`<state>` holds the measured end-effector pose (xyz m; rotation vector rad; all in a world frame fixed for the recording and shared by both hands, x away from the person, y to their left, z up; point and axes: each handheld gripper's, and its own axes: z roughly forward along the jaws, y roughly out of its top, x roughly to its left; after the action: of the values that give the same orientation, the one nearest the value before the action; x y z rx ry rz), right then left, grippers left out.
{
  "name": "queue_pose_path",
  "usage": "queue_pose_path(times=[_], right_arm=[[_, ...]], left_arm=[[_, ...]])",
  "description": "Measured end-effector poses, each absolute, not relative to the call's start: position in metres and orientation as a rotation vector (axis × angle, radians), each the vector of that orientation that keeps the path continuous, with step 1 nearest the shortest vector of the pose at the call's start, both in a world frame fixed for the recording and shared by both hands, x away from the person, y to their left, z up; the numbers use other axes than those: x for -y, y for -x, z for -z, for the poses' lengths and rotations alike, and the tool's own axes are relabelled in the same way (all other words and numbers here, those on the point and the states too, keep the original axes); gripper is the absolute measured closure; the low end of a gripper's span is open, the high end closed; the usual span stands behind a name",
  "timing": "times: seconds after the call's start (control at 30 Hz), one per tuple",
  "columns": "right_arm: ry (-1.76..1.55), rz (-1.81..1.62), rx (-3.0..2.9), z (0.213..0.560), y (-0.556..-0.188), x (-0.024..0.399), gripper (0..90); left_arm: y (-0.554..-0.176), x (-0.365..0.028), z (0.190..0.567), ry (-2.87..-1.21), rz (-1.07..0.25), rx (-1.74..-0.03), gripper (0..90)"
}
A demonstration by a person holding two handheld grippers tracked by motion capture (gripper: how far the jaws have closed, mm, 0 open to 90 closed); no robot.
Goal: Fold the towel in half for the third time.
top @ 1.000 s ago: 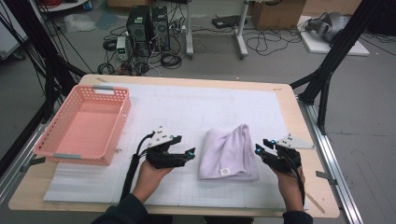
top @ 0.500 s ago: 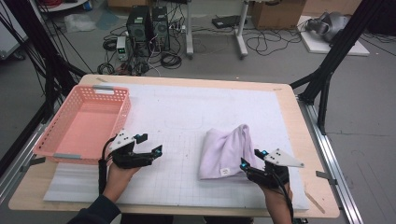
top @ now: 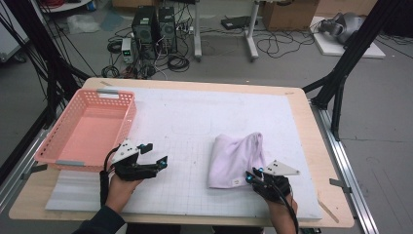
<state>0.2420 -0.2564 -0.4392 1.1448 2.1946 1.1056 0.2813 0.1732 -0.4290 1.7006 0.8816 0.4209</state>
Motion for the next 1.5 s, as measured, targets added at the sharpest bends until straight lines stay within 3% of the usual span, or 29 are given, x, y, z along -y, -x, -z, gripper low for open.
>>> queue_pose_path(times=[0.17, 0.73, 0.97, 1.13, 1.4, 1.5], right_arm=[[-1.164, -1.138, -2.188, 0.437, -0.241, 0.264, 83.5], [-1.304, -1.068, -2.114, 0.425, -0.228, 0.298, 82.9], [-1.289, -1.177, -2.048, 0.420, -0.226, 0.305, 58.9], [-1.277, -1.214, -1.990, 0.416, -0.224, 0.309, 53.7], [-1.271, -1.241, -1.935, 0.409, -0.233, 0.309, 53.8], [-1.253, -1.268, -1.984, 0.409, -0.239, 0.300, 62.4]], left_arm=[[-0.284, -0.175, 0.431, -1.689, -0.413, -0.893, 22.6], [-0.281, -0.179, 0.434, -1.665, -0.393, -0.937, 22.9], [-0.280, -0.180, 0.437, -1.671, -0.394, -0.947, 23.0], [-0.280, -0.179, 0.437, -1.684, -0.396, -0.938, 22.9], [-0.281, -0.175, 0.440, -1.715, -0.391, -0.928, 23.0], [-0.281, -0.174, 0.442, -1.719, -0.383, -0.933, 22.9]])
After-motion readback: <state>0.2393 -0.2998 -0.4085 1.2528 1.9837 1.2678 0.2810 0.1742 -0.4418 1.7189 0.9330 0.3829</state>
